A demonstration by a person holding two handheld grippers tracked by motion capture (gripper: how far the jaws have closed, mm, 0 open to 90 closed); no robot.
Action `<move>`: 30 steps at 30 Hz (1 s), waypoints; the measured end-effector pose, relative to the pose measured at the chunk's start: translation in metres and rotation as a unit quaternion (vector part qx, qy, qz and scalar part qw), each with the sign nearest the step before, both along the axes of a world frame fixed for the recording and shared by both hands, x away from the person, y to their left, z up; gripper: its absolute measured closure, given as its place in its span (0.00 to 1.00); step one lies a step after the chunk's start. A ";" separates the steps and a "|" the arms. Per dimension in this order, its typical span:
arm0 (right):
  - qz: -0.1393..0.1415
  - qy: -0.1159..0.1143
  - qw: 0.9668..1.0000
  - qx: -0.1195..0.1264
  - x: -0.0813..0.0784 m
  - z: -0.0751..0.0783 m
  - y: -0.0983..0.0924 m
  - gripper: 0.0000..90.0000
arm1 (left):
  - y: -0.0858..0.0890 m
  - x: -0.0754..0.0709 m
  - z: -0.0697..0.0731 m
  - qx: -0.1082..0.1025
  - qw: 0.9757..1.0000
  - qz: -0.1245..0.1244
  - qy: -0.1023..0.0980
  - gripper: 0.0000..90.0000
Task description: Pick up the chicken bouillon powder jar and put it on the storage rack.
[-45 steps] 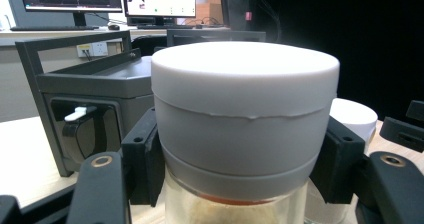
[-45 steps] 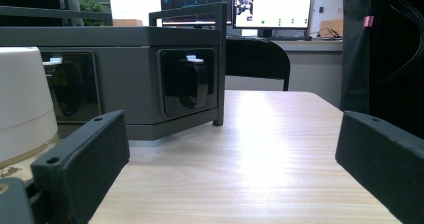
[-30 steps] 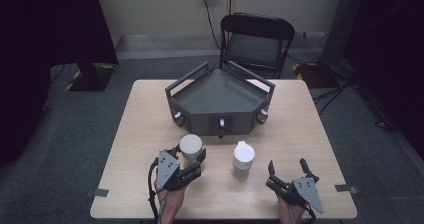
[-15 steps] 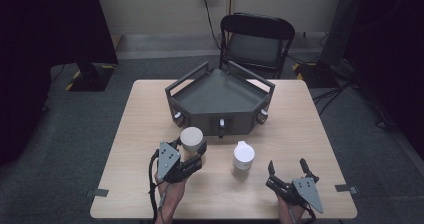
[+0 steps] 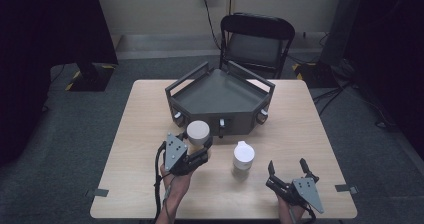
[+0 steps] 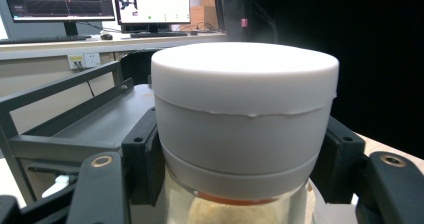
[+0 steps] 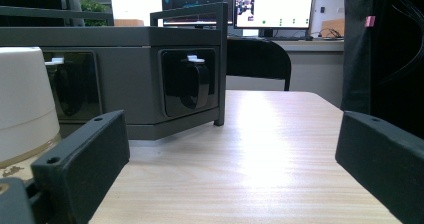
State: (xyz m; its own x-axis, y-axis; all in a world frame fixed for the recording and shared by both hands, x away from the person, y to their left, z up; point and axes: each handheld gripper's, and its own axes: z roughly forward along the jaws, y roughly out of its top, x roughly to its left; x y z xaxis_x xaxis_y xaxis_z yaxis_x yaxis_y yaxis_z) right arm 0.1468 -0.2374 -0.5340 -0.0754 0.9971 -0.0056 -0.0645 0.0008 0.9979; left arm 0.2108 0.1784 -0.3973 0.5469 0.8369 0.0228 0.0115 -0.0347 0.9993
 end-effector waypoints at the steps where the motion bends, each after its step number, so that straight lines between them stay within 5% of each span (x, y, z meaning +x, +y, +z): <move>1: 0.000 0.000 1.000 0.000 0.000 0.000 0.000 0.00 | -0.001 0.002 0.001 -0.001 1.000 0.001 0.000 0.39; 11: 0.001 0.000 1.000 0.000 0.000 0.000 0.000 0.00 | -0.005 0.013 0.016 -0.006 1.000 0.014 0.001 0.39; 30: 0.002 0.000 1.000 0.000 0.000 0.000 -0.001 0.00 | -0.010 0.056 0.042 -0.017 0.999 0.035 0.009 0.39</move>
State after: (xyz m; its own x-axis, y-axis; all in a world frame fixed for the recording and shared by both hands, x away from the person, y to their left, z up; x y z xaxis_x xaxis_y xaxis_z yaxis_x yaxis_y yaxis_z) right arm 0.1467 -0.2382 -0.5340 -0.0800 0.9968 -0.0053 -0.0645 0.0001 0.9979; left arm 0.2673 0.1682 -0.3549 0.4870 0.8732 -0.0157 0.0310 0.0007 0.9995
